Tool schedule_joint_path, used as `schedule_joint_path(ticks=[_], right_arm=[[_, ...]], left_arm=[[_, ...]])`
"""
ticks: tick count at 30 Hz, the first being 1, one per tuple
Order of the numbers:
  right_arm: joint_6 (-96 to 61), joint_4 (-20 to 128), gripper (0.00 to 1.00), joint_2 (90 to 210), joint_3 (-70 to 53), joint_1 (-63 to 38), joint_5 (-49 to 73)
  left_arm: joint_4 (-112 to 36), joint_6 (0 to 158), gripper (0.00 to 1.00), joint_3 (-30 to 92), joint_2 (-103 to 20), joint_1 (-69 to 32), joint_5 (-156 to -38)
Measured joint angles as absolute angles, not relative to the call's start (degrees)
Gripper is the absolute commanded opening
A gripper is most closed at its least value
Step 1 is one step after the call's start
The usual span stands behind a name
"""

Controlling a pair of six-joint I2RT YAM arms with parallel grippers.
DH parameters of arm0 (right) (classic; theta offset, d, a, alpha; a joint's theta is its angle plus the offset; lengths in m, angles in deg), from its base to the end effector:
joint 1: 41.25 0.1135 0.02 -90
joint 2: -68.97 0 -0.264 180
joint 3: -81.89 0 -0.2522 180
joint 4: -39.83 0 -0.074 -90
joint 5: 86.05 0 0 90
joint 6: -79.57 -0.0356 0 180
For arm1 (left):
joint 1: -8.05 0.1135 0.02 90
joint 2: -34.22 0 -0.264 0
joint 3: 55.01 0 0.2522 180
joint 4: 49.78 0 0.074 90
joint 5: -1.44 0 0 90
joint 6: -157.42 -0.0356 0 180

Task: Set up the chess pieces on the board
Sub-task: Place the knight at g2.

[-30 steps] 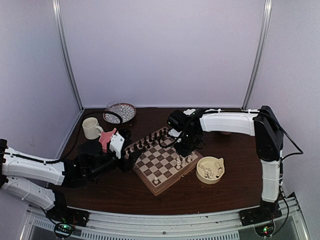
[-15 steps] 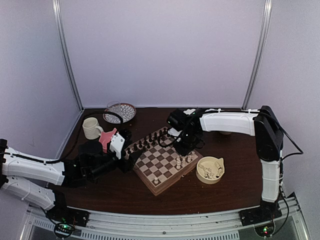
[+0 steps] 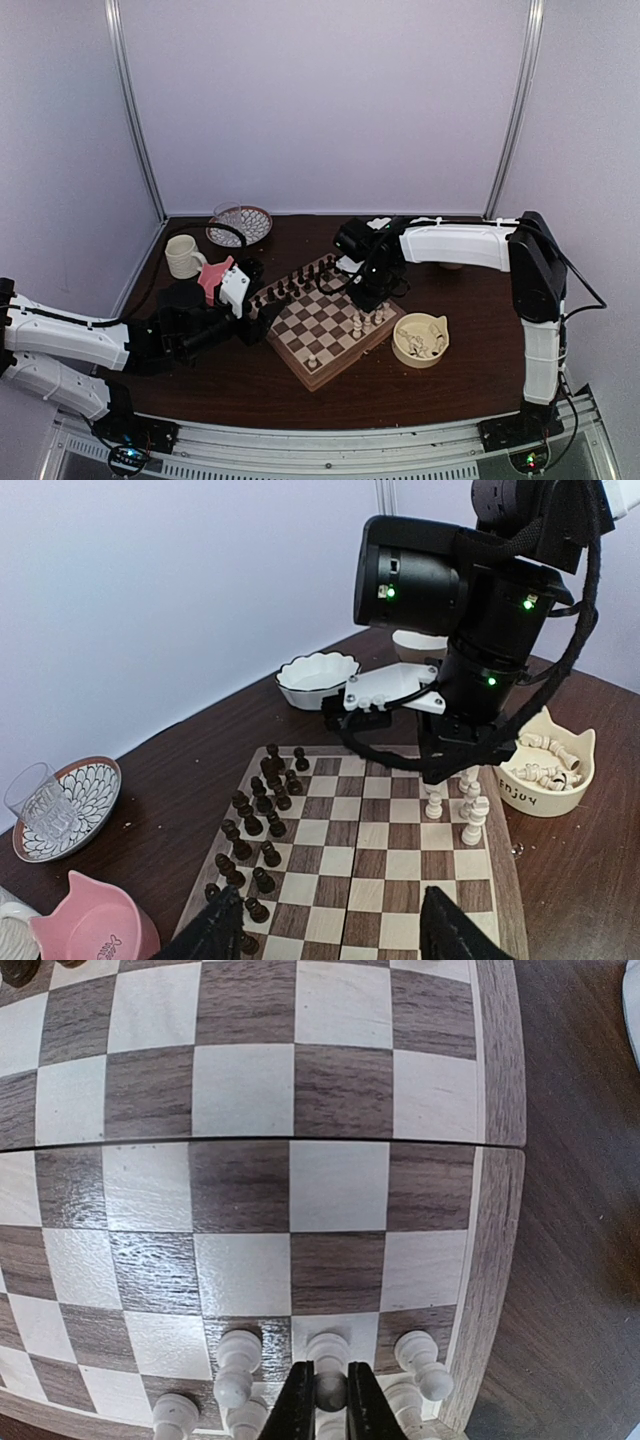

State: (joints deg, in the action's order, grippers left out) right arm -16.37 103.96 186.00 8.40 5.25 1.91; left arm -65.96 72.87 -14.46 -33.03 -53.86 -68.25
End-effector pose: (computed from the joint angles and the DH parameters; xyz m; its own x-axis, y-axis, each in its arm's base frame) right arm 0.2879 0.3016 0.1969 -0.7346 -0.6238 -0.2668 -0.6459 0.7634 -0.0067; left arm 0.1280 -0.2137 0.2240 -0.1489 0.0898 -0.9848 0.6555 0.7546 -0.0303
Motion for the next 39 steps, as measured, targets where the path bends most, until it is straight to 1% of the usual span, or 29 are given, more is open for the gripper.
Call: schedule_joint_path(ticks=[9,14,19,22,24,25,39], right_arm=[[-16.2,104.5,0.08,186.0,8.4,5.3,1.7],[-16.2,104.9,0.14,186.0,8.4,5.3,1.5],[-16.2,104.9,0.16,186.0,8.4,5.3,1.5],[-16.2,104.8,0.22,186.0,8.4,5.3,1.6],[-16.2,104.8,0.28,186.0,8.4,5.3,1.6],[-16.0,104.8,0.29,186.0,8.4,5.3,1.6],[-16.2,104.0,0.28,184.4,8.4,5.3,1.5]], left_arm=[[-65.9,72.9,0.61,-14.4,-33.0,-53.9,-68.2],[-65.9,72.9,0.61,-14.4,-33.0,-53.9,-68.2],[-65.9,72.9,0.61,-14.5,-33.0,-53.9,-68.2],[-65.9,72.9,0.61,-14.5,-33.0,-53.9,-68.2],[-65.9,72.9,0.61,-14.5,-33.0,-53.9,-68.2],[-65.9,72.9,0.61,-14.4,-33.0,-53.9,-68.2],[-65.9,72.9,0.61,-14.4,-33.0,-53.9,-68.5]])
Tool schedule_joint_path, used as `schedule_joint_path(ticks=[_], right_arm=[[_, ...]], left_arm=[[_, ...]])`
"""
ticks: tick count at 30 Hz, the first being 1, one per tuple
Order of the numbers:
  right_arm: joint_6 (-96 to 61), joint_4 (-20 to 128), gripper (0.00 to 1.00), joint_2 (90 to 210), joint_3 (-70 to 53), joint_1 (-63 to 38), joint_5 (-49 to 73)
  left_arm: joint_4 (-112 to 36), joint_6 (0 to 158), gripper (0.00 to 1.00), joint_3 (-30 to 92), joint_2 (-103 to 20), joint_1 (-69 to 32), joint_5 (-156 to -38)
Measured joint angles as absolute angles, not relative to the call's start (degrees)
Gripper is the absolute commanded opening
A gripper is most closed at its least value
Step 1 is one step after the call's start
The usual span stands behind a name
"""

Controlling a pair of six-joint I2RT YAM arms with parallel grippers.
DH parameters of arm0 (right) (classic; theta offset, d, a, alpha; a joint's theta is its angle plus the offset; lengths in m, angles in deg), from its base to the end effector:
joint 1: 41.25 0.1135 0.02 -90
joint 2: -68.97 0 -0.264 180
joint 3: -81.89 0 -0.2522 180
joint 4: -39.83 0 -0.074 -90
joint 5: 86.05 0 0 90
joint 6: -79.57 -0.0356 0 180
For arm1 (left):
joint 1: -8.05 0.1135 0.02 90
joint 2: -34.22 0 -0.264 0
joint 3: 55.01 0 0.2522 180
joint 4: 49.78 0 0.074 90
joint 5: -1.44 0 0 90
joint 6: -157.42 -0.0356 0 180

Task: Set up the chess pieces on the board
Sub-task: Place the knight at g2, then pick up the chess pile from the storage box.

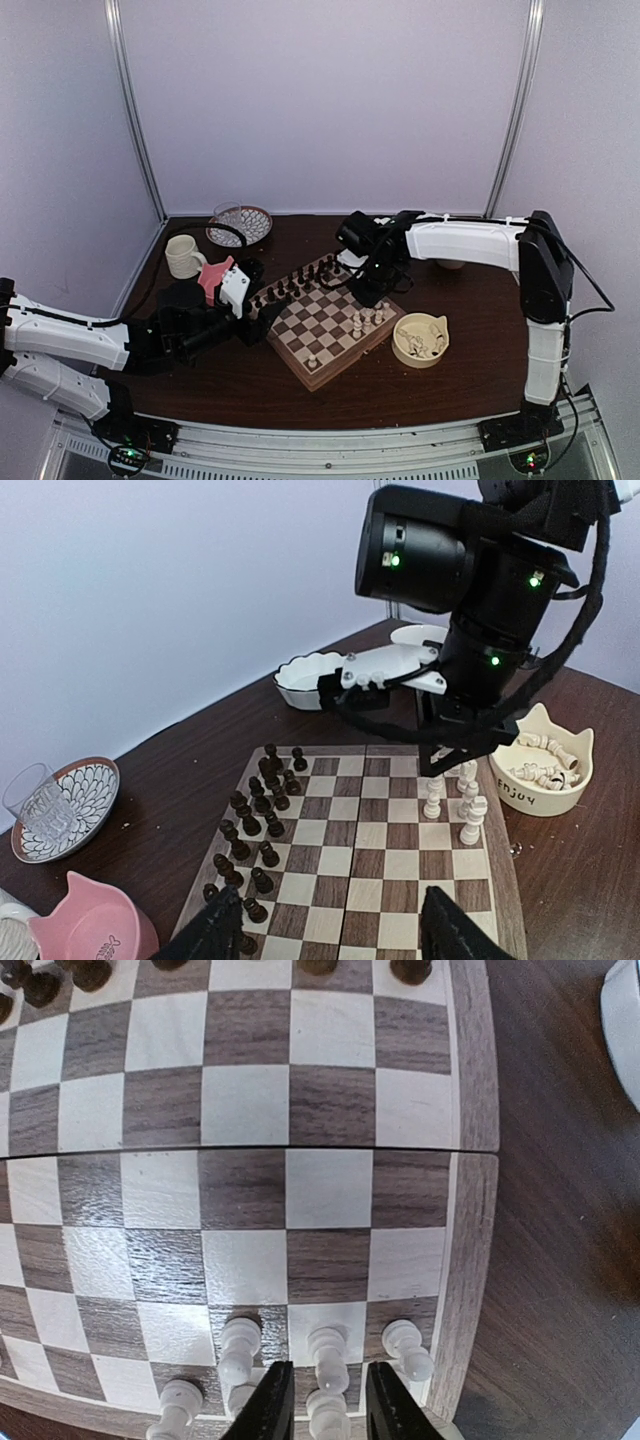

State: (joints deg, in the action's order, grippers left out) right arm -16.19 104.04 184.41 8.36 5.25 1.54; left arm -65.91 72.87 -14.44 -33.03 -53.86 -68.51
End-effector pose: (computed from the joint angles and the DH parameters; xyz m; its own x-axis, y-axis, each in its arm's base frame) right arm 0.2862 0.2994 0.2077 -0.7275 -0.6209 -0.2919 -0.6466 0.7627 -0.0110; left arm 0.1280 -0.2138 0.2240 -0.1495 0.0905 -0.9846 0.6588 0.7517 -0.0309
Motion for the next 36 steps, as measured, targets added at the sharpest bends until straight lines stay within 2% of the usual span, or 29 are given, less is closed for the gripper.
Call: schedule_joint_path(ticks=[7,13,18,25,36], right_arm=[[-16.3,100.9,0.28,174.5,4.7,5.3,0.3],[-17.3,98.2,0.29,161.5,-3.8,5.3,-1.7],[-18.4,97.8,0.28,156.7,-10.8,5.3,-2.5],[-20.3,97.5,0.24,158.2,-20.7,3.9,-3.4],[-21.2,92.7,0.23,165.1,-22.3,3.3,-1.5]], left_arm=[[-65.9,72.9,0.65,-14.4,-33.0,-53.9,-68.6],[-62.7,72.9,0.66,-12.0,-33.7,-53.9,-70.0],[-61.2,72.9,0.66,-10.8,-35.0,-53.9,-70.8],[-60.1,72.9,0.66,-10.8,-35.1,-53.9,-71.1],[-58.4,73.5,0.66,-9.9,-35.3,-53.9,-72.7]])
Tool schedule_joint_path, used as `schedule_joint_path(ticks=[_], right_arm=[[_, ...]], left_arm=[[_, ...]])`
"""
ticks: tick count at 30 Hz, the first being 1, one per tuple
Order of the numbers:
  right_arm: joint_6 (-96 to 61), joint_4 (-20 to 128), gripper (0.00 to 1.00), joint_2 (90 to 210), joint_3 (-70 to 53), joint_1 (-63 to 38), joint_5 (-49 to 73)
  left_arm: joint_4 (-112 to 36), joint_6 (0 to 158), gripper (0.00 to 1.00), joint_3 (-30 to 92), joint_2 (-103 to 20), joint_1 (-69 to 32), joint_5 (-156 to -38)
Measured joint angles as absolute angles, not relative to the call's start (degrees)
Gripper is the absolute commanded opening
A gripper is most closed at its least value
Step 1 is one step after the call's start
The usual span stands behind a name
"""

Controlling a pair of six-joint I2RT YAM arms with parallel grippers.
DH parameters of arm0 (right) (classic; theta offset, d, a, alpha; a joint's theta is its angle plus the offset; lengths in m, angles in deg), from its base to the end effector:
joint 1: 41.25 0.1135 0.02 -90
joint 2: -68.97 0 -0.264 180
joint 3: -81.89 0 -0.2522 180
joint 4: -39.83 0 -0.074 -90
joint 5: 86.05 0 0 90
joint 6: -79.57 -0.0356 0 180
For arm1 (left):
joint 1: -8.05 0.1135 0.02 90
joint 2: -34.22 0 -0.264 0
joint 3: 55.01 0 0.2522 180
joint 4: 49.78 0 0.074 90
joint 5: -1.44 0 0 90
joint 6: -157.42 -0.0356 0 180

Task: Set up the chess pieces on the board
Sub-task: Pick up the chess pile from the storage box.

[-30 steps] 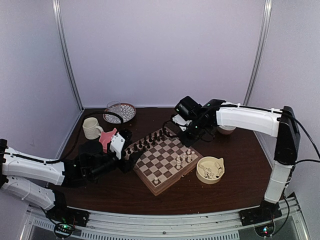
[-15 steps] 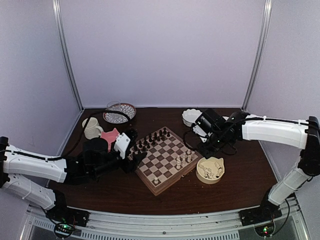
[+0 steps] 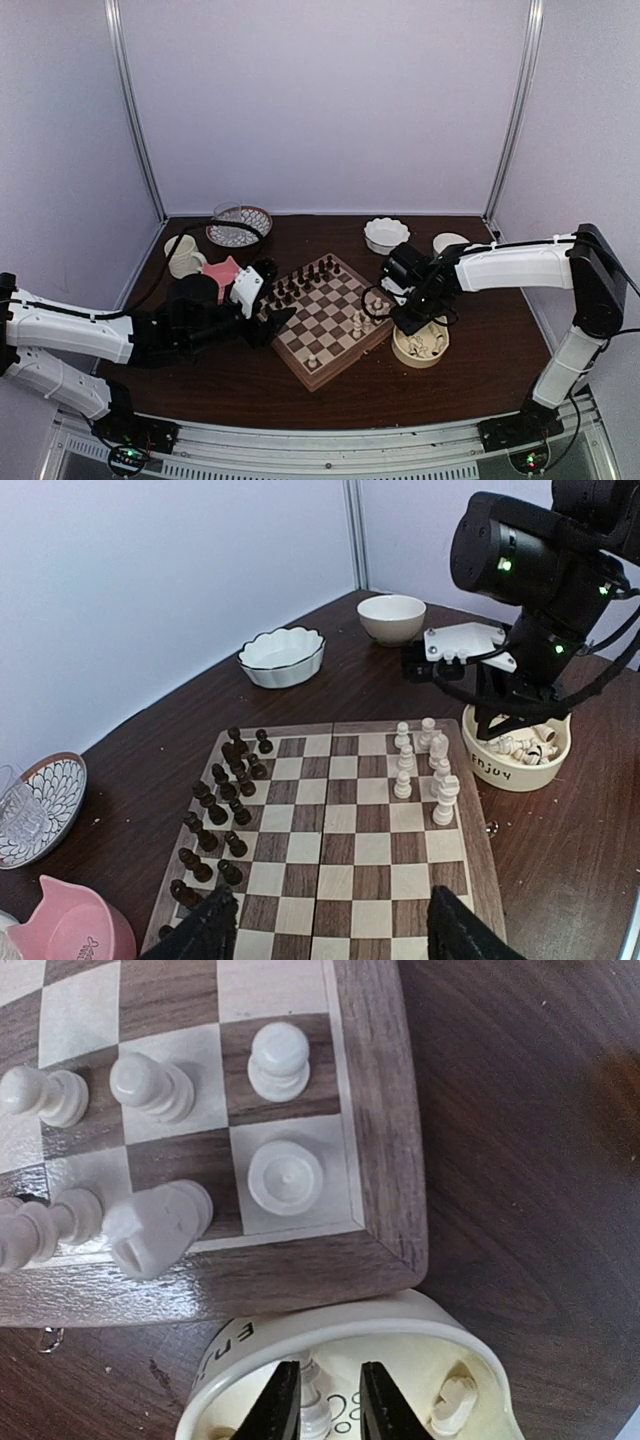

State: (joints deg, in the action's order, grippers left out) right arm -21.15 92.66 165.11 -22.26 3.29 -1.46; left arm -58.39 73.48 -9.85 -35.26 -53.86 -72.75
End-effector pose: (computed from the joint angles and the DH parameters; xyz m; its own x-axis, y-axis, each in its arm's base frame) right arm 0.2280 0.2196 0.1838 -0.7964 -0.5239 -0.3021 -0.5401 0.8409 -0.0346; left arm 0.1317 -0.2261 0.2276 -0.2034 0.1653 -0.9651 0.7078 0.7058 -0.0283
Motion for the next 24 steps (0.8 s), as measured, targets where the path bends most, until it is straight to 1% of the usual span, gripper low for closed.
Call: schedule_joint_path(ticks=[12,15,17,21,24], right_arm=[[-21.4,92.3,0.22,169.4,-22.3,2.5,-0.1],[-21.4,92.3,0.14,169.4,-22.3,2.3,0.6],[-21.5,92.2,0.12,169.3,-22.3,2.3,1.0],[-21.5,91.3,0.11,167.5,-23.6,2.3,1.3],[-21.5,90.3,0.11,163.1,-25.4,2.3,1.0]], left_arm=[[-58.2,73.5,0.65,-9.8,-35.2,-53.9,-73.0],[-58.2,73.5,0.65,-9.8,-35.3,-53.9,-73.0],[-58.2,73.5,0.65,-9.8,-35.2,-53.9,-73.0],[-58.2,73.5,0.65,-9.8,-35.3,-53.9,-73.0],[-58.2,73.5,0.65,-9.8,-35.3,-53.9,-73.0]])
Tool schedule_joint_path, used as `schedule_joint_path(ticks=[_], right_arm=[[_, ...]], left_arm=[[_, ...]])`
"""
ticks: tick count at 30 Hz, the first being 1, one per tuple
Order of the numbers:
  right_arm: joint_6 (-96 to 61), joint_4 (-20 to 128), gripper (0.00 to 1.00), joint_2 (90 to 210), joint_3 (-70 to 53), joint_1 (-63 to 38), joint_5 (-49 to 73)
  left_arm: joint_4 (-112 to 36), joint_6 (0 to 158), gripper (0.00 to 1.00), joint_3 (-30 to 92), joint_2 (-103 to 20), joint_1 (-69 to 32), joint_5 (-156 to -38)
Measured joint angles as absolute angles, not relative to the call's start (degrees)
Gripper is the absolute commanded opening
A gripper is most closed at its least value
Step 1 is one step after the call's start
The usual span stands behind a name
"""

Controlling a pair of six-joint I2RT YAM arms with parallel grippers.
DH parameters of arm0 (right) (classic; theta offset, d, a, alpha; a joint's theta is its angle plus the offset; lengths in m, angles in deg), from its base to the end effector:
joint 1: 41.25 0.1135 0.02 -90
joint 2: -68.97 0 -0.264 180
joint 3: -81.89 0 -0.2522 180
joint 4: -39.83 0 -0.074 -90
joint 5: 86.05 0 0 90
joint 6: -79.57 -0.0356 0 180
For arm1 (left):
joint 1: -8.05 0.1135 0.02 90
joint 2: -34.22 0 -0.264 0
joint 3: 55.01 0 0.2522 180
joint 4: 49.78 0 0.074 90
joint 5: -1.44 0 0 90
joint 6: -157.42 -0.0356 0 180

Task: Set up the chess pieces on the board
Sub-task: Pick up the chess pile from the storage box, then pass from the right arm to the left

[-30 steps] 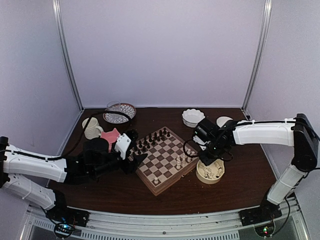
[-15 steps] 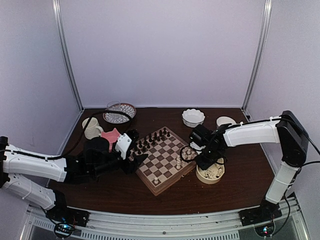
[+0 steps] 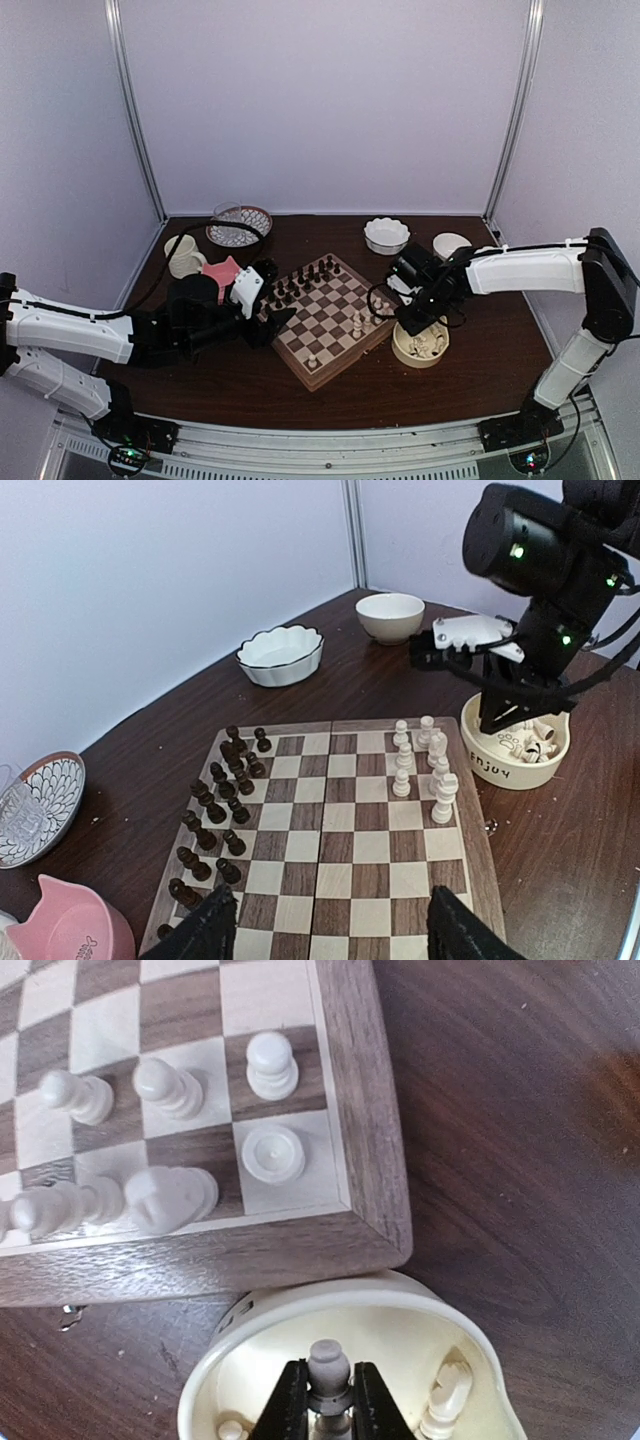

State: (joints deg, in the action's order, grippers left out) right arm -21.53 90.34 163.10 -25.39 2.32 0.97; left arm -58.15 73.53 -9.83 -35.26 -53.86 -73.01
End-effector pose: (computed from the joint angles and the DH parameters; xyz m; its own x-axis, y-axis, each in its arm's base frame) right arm 0.2243 0.2108 0.1806 -0.8061 -0.5015 -0.3141 -0.5314 0.8471 0.0113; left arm 0.1315 -0.2262 0.2272 -0.2060 0.1683 -0.9640 0.7106 0.7029 -0.0292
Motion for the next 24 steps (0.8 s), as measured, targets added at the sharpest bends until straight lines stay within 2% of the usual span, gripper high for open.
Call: schedule_joint_path(ticks=[14,24], right_arm=[[-21.4,79.0,0.08,142.2,-35.5,2.3,1.0],[-23.3,59.7,0.08,135.4,-43.2,2.3,24.1]], left_arm=[[-58.2,73.6,0.65,-9.6,-36.5,-53.9,-75.5],[-63.4,75.1,0.65,-9.6,-39.2,-53.9,-89.8]])
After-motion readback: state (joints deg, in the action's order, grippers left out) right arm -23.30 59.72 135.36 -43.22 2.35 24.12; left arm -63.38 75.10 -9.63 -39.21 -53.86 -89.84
